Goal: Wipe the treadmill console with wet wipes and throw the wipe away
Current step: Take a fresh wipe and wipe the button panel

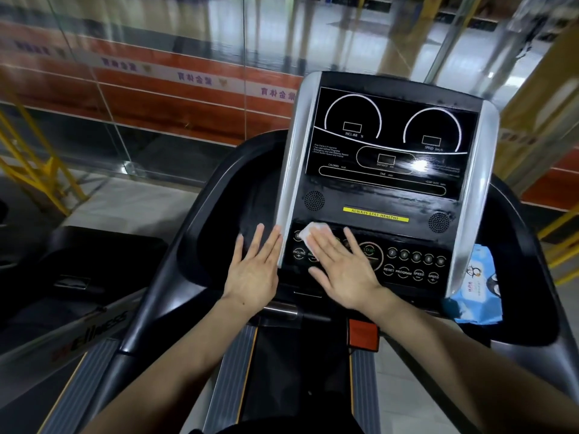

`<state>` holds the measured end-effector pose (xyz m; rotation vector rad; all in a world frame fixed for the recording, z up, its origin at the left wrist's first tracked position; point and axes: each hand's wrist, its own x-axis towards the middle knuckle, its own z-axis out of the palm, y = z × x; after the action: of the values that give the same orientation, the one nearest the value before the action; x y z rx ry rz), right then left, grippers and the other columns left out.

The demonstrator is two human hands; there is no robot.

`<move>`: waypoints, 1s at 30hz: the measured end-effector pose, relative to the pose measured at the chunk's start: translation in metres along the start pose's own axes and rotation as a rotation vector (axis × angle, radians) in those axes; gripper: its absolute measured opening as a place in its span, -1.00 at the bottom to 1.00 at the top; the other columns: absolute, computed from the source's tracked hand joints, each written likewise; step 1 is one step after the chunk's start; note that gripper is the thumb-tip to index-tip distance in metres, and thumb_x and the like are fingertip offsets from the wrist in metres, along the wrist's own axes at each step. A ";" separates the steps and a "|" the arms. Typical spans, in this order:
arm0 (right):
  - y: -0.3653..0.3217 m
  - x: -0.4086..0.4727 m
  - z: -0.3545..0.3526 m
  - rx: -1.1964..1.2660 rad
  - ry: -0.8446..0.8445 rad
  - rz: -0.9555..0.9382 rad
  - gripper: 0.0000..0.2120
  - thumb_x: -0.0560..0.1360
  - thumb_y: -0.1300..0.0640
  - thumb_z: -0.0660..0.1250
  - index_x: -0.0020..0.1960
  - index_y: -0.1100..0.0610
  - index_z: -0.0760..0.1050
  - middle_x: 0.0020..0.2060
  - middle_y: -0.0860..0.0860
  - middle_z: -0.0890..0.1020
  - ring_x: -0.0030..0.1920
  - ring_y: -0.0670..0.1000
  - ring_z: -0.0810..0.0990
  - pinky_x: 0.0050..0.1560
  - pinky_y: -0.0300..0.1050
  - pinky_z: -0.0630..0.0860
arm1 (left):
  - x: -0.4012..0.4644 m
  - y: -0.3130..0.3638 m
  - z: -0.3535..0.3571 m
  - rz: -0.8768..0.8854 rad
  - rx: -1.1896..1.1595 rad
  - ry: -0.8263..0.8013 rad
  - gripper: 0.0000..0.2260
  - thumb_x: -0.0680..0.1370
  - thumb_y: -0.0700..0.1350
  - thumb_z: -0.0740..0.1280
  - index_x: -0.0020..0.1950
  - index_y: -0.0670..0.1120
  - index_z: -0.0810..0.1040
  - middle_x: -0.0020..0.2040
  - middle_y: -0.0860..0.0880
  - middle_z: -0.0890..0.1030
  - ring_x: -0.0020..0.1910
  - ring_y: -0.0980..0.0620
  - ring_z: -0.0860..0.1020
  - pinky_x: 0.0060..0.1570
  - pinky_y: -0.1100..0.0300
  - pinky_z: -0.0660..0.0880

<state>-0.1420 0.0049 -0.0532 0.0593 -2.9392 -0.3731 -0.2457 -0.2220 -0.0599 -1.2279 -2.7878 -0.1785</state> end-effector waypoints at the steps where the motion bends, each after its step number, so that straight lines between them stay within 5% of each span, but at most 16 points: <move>1: -0.008 -0.007 0.006 0.013 -0.004 -0.043 -0.36 0.73 -0.21 -0.04 0.71 0.08 0.00 0.70 0.01 0.01 0.70 0.03 -0.08 0.66 0.28 -0.11 | 0.000 -0.002 -0.001 -0.001 0.003 0.000 -0.36 0.70 -0.03 0.07 0.69 -0.06 -0.20 0.68 0.05 -0.30 0.64 -0.13 -0.35 0.61 -0.28 -0.17; 5: -0.006 -0.018 0.013 -0.016 -0.009 -0.211 -0.37 0.73 -0.21 0.00 0.70 0.08 0.08 0.69 0.02 0.06 0.69 0.00 -0.03 0.65 0.30 -0.03 | 0.001 -0.008 -0.004 0.015 0.032 -0.019 -0.35 0.70 -0.04 0.06 0.68 -0.04 -0.24 0.68 0.07 -0.32 0.64 -0.12 -0.37 0.60 -0.29 -0.21; 11: -0.004 0.021 -0.011 -0.037 -0.001 -0.002 -0.34 0.72 -0.24 -0.08 0.71 0.09 0.00 0.69 0.03 0.04 0.69 0.00 -0.09 0.66 0.25 -0.20 | -0.001 -0.008 -0.005 0.011 0.019 -0.043 -0.32 0.69 -0.08 0.07 0.66 -0.03 -0.31 0.66 0.08 -0.38 0.63 -0.12 -0.39 0.59 -0.30 -0.22; 17: -0.030 -0.007 0.013 -0.037 -0.048 -0.172 -0.34 0.73 -0.23 -0.05 0.71 0.08 -0.02 0.70 0.02 -0.01 0.70 0.00 -0.11 0.66 0.26 -0.12 | -0.001 -0.011 -0.008 0.018 0.022 -0.060 -0.28 0.67 -0.09 0.10 0.65 -0.02 -0.34 0.64 0.09 -0.42 0.62 -0.12 -0.41 0.58 -0.30 -0.25; 24: -0.032 0.037 -0.010 0.020 0.009 0.088 -0.36 0.72 -0.20 -0.05 0.71 0.09 0.00 0.70 0.00 0.01 0.69 -0.02 -0.13 0.67 0.20 -0.14 | -0.001 -0.009 -0.009 0.021 -0.001 -0.047 -0.29 0.66 -0.12 0.10 0.63 -0.02 -0.34 0.64 0.08 -0.40 0.62 -0.12 -0.40 0.59 -0.30 -0.21; 30: -0.037 0.006 0.000 0.038 0.033 0.094 -0.39 0.72 -0.14 -0.01 0.70 0.08 0.06 0.69 -0.01 0.03 0.69 -0.05 -0.07 0.67 0.22 -0.07 | 0.000 -0.010 -0.010 0.020 -0.001 -0.044 -0.30 0.67 -0.11 0.11 0.64 -0.01 -0.31 0.65 0.09 -0.38 0.63 -0.13 -0.39 0.59 -0.30 -0.22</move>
<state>-0.1476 -0.0315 -0.0618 -0.0671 -2.9040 -0.3001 -0.2524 -0.2302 -0.0505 -1.2748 -2.8114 -0.1531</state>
